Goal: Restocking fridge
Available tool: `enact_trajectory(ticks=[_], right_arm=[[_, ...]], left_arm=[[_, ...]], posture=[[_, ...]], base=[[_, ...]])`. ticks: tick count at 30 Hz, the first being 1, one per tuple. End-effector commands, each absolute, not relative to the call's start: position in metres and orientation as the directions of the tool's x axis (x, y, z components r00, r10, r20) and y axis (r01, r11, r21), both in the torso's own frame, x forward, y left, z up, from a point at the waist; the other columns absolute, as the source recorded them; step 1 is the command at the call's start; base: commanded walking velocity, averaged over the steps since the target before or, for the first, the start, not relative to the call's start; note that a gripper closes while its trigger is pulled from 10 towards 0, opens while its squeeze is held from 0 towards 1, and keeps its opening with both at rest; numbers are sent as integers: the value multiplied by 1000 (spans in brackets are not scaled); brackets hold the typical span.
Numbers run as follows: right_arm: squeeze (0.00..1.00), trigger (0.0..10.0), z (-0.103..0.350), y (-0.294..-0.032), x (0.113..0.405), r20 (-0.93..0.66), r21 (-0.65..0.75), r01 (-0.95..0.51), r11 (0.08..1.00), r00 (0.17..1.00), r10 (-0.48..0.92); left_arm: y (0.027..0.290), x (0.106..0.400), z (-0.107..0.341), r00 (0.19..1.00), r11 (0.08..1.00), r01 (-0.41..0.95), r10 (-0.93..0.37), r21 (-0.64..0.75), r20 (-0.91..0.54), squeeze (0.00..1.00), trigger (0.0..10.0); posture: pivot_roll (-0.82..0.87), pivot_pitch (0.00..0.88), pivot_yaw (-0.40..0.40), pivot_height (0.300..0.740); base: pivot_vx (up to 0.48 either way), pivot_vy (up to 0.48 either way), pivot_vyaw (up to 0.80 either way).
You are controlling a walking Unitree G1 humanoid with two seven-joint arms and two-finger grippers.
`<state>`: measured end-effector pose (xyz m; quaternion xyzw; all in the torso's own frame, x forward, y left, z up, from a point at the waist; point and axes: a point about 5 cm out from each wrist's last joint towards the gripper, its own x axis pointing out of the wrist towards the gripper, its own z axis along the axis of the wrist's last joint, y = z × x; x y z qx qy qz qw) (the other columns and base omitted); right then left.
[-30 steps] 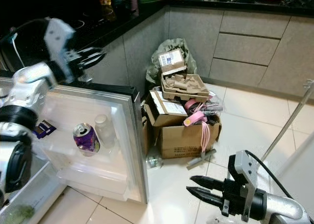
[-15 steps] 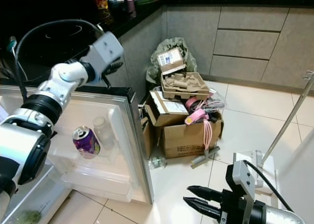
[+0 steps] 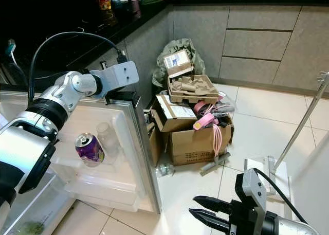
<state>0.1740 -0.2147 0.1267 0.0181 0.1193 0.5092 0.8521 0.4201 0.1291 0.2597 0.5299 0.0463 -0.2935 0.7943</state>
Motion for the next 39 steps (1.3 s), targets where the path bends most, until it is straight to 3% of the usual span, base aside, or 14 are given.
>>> enact_trajectory(ticks=[1, 5, 19, 27, 39], right_arm=[[0, 10000, 130, -211, 173, -172, 158, -874, 460, 434, 884], [0, 10000, 131, -211, 174, -166, 147, -872, 467, 443, 881], [0, 10000, 153, -232, 181, -114, 49, -836, 547, 539, 835], [0, 10000, 158, -233, 181, -114, 33, -842, 538, 532, 839], [0, 10000, 155, -232, 184, -124, 43, -850, 525, 517, 847]], left_arm=[[144, 419, 259, 818, 240, 538, -381, 808, -431, 0, 10000], [147, 417, 249, 782, 205, 589, -387, 782, -488, 0, 10000], [177, 411, 231, 762, 222, 634, -345, 741, -548, 0, 10000], [188, 408, 227, 757, 241, 645, -335, 725, -562, 0, 10000], [237, 390, 217, 637, 187, 771, -244, 609, -732, 0, 10000]], posture=[[-165, 0, 129, 740], [-163, 0, 127, 740], [-160, 0, 123, 740], [-161, 0, 122, 740], [-142, 0, 114, 740]], base=[[0, 0, 0], [0, 0, 0], [0, 0, 0], [0, 0, 0], [0, 0, 0]])
